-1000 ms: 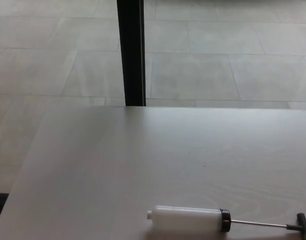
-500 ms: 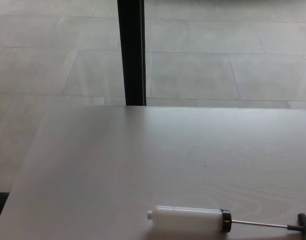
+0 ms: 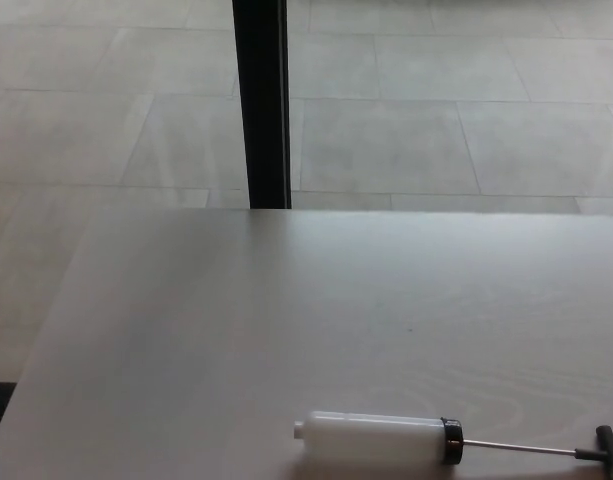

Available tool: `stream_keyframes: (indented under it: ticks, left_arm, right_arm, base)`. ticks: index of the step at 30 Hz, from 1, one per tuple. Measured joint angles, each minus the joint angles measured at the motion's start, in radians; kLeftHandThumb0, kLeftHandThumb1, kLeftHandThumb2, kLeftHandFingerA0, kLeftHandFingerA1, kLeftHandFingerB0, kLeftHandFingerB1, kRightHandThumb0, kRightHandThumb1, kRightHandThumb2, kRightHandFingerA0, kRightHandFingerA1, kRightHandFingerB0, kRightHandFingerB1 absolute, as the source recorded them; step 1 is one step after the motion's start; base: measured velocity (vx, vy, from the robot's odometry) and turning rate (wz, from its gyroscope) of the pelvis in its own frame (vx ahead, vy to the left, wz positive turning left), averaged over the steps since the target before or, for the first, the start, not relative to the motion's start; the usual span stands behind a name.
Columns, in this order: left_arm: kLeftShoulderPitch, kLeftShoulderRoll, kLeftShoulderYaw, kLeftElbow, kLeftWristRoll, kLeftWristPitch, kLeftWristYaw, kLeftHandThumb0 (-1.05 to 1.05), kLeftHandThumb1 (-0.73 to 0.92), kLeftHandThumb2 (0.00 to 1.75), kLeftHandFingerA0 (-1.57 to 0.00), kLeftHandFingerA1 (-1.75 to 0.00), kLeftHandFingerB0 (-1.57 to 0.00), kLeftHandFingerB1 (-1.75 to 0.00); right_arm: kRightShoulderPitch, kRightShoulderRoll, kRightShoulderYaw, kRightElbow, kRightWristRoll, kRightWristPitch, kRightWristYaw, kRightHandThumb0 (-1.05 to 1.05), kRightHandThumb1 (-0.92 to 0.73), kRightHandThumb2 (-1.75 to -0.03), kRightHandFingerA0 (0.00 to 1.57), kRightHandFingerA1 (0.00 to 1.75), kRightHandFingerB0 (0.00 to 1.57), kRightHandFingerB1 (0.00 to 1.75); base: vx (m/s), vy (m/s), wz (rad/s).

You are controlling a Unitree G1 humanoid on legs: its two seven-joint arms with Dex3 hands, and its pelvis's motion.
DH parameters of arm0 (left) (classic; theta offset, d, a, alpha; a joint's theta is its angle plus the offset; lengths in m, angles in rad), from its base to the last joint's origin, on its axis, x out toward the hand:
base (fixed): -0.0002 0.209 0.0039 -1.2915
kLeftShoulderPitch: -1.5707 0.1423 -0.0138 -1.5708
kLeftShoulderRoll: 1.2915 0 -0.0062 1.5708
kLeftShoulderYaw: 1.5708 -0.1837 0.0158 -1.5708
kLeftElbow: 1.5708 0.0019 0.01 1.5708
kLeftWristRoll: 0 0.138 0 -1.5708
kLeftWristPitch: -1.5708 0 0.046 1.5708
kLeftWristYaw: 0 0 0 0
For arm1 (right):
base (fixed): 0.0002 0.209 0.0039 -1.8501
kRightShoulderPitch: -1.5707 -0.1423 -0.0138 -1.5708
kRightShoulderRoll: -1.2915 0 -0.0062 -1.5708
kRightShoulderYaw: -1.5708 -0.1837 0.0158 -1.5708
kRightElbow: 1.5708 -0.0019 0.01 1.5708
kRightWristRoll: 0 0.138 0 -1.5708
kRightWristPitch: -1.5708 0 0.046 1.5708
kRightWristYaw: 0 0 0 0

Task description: The robot uses its left hand to lift the air pump kept on the middle of the desk and use the right hand to compress the handle

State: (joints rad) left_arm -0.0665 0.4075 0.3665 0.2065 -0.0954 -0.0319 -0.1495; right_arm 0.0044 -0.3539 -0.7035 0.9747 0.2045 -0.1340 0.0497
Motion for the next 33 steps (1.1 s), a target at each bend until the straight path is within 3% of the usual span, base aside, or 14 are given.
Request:
stream_keyframes:
  ticks: [5, 6, 7, 14, 16, 23, 28, 33]
  left_arm:
    - [-0.047, -0.037, -0.165, -0.105, 0.062, 0.0, -0.001, -0.71, 0.58, 0.58, -0.34, -0.61, -0.39, -0.42]
    - [-0.053, -0.044, -0.191, -0.118, 0.072, 0.0, -0.002, -0.73, 0.46, 0.89, -0.39, -0.67, -0.3, -0.51]
    - [-0.06, -0.053, -0.22, -0.132, 0.084, 0.0, -0.002, -0.72, 0.58, 0.58, -0.36, -0.67, -0.4, -0.45]
    - [-0.104, -0.117, -0.454, -0.201, 0.18, 0.0, -0.003, -0.78, 0.59, 0.63, -0.33, -0.71, -0.35, -0.47]
    - [-0.113, -0.132, -0.506, -0.207, 0.204, 0.0, -0.002, -0.74, 0.62, 0.59, -0.39, -0.72, -0.43, -0.51]
    - [-0.149, -0.158, -0.662, -0.205, 0.291, 0.0, 0.011, -0.75, 0.67, 0.6, -0.4, -0.77, -0.42, -0.49]
    - [-0.191, -0.167, -0.752, -0.205, 0.354, 0.0, 0.021, -0.76, 0.64, 0.59, -0.43, -0.94, -0.41, -0.54]
    - [-0.239, -0.168, -0.827, -0.204, 0.413, 0.0, 0.031, -0.75, 0.68, 0.6, -0.43, -0.84, -0.43, -0.57]
  right_arm:
    - [-0.011, 0.0, 0.0, 0.0, 0.001, -0.003, 0.001, -0.7, -0.92, -0.7, 0.69, 0.68, 0.31, 0.39]
    - [-0.013, 0.0, 0.0, 0.0, 0.001, -0.004, 0.001, -0.7, -0.92, -0.69, 0.7, 0.67, 0.32, 0.38]
    - [-0.015, 0.0, 0.0, 0.0, 0.002, -0.005, 0.001, -0.71, -0.92, -0.69, 0.7, 0.69, 0.32, 0.39]
    - [-0.021, 0.0, 0.0, 0.0, 0.003, -0.011, 0.002, -0.73, -0.92, -0.69, 0.7, 0.72, 0.32, 0.39]
    - [-0.023, 0.0, 0.0, 0.0, 0.003, -0.013, 0.002, -0.71, -0.92, -0.69, 0.68, 0.68, 0.3, 0.38]
    - [-0.025, 0.0, 0.0, 0.0, 0.003, -0.015, 0.004, -0.71, -0.92, -0.69, 0.67, 0.67, 0.3, 0.38]
    - [-0.03, 0.0, 0.001, 0.0, 0.002, -0.018, 0.006, -0.71, -0.92, -0.69, 0.7, 0.69, 0.32, 0.38]
    - [-0.038, 0.0, 0.002, 0.0, 0.002, -0.02, 0.007, -0.74, -0.92, -0.69, 0.72, 0.7, 0.34, 0.39]
  base:
    - [0.0, 0.0, 0.0]
    - [0.0, 0.0, 0.0]
    - [0.0, 0.0, 0.0]
    - [0.0, 0.0, 0.0]
    - [0.0, 0.0, 0.0]
    - [0.0, 0.0, 0.0]
    - [0.0, 0.0, 0.0]
    - [0.0, 0.0, 0.0]
